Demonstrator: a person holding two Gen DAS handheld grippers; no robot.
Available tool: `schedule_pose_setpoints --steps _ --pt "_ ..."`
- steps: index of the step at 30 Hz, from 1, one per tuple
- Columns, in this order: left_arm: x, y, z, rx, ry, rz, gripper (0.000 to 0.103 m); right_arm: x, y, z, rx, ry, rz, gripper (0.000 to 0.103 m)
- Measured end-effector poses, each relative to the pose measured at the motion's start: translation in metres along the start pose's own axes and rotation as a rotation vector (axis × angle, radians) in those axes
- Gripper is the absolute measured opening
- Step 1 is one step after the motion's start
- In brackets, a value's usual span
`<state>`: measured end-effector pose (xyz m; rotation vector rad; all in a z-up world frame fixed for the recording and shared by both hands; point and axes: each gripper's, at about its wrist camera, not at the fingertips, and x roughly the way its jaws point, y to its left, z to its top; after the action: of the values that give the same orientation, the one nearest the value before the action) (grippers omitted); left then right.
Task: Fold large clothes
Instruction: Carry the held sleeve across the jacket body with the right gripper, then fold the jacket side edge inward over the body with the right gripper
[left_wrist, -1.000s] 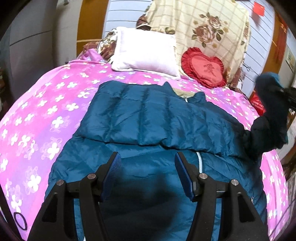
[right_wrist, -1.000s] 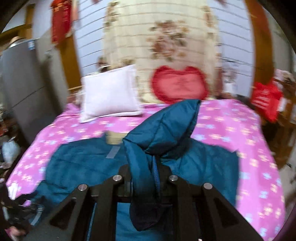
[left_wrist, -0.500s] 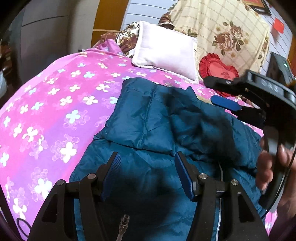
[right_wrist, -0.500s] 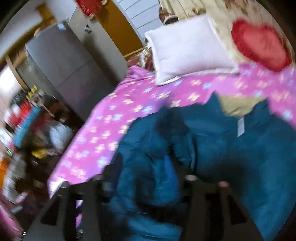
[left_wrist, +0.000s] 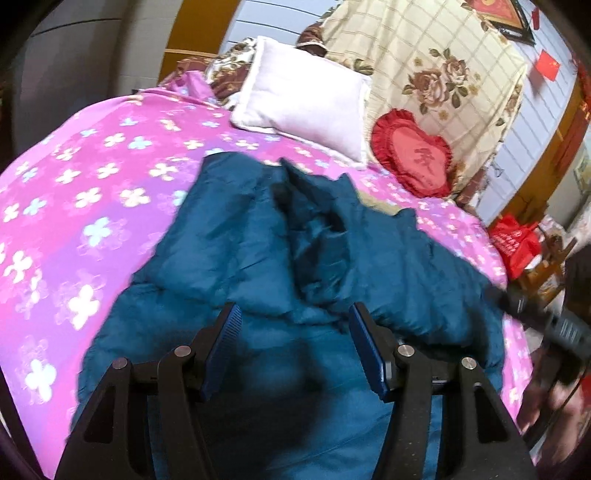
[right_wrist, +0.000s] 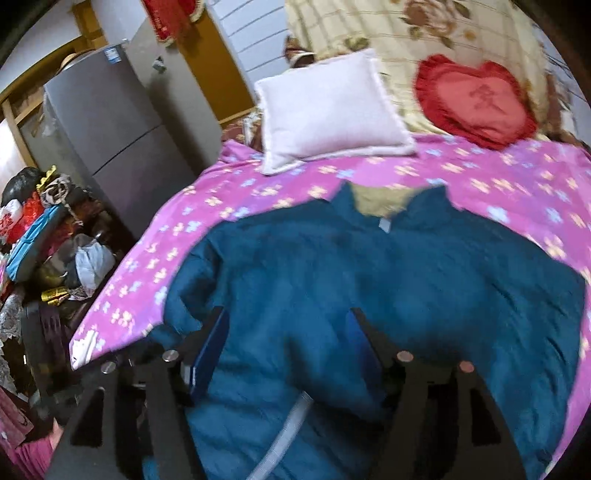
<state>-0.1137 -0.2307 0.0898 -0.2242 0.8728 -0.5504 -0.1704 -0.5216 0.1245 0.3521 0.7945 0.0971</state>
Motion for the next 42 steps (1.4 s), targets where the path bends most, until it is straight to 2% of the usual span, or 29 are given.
schedule_pose_setpoints --steps 2,5,7,8,9,10,11,14,17,20,22,24,26,28,30,31,33,35,38,42 --pt "0.005 -0.005 0.008 -0.014 -0.015 -0.007 0.043 -0.013 -0.016 -0.012 0.016 0.006 -0.025 0.070" --pt "0.025 -0.007 0.024 -0.032 -0.028 0.075 0.045 -0.031 -0.038 -0.027 0.027 0.011 -0.082 0.071" --pt "0.048 -0.004 0.036 -0.045 0.007 0.131 0.044 -0.045 -0.053 -0.034 0.030 0.003 -0.139 0.074" --pt "0.055 -0.003 0.040 -0.038 0.020 0.139 0.032 -0.051 -0.058 -0.036 0.036 -0.005 -0.168 0.076" --pt "0.065 -0.001 0.044 -0.020 0.046 0.149 0.002 -0.057 -0.064 -0.036 0.045 -0.022 -0.202 0.081" --pt "0.070 0.000 0.046 -0.007 0.068 0.161 0.000 -0.065 -0.070 -0.036 0.056 -0.040 -0.227 0.084" --pt "0.071 0.003 0.049 -0.003 0.071 0.166 0.000 -0.072 -0.077 -0.035 0.068 -0.064 -0.246 0.085" --pt "0.055 0.014 0.046 0.008 0.004 0.167 0.000 -0.078 -0.089 -0.030 0.076 -0.099 -0.260 0.085" --pt "0.052 0.028 0.039 0.009 0.008 0.184 0.000 -0.062 -0.097 -0.026 0.083 -0.096 -0.280 0.085" --pt "0.057 0.038 0.032 0.013 0.025 0.213 0.000 -0.021 -0.110 -0.024 0.117 -0.053 -0.292 0.085" --pt "0.054 0.041 0.032 0.007 0.022 0.212 0.000 0.016 -0.118 -0.031 0.152 0.018 -0.285 0.089" --pt "0.048 0.039 0.034 0.011 0.024 0.210 0.000 0.030 -0.112 -0.034 0.123 0.017 -0.309 0.093" --pt "0.037 0.037 0.039 0.016 0.014 0.209 0.005 0.027 -0.107 -0.030 0.106 0.031 -0.325 0.093" --pt "0.022 0.033 0.044 0.027 -0.023 0.200 0.027 0.008 -0.104 -0.026 0.093 -0.003 -0.320 0.093" --pt "0.010 0.028 0.049 0.034 -0.076 0.170 0.043 -0.017 -0.103 -0.021 0.077 -0.058 -0.343 0.093" --pt "0.005 0.024 0.052 0.038 -0.103 0.160 0.046 -0.030 -0.104 -0.017 0.073 -0.087 -0.358 0.093" --pt "0.008 0.015 0.056 0.053 -0.121 0.166 0.046 -0.046 -0.107 -0.010 0.078 -0.127 -0.395 0.093" --pt "0.019 0.008 0.060 0.065 -0.107 0.182 0.047 -0.048 -0.113 0.000 0.092 -0.124 -0.409 0.093" --pt "0.048 0.003 0.062 0.084 -0.071 0.244 0.046 -0.031 -0.112 0.013 0.077 -0.091 -0.412 0.093" --pt "0.088 0.012 0.052 0.093 0.024 0.328 0.046 0.006 -0.106 0.021 0.046 -0.051 -0.422 0.093"
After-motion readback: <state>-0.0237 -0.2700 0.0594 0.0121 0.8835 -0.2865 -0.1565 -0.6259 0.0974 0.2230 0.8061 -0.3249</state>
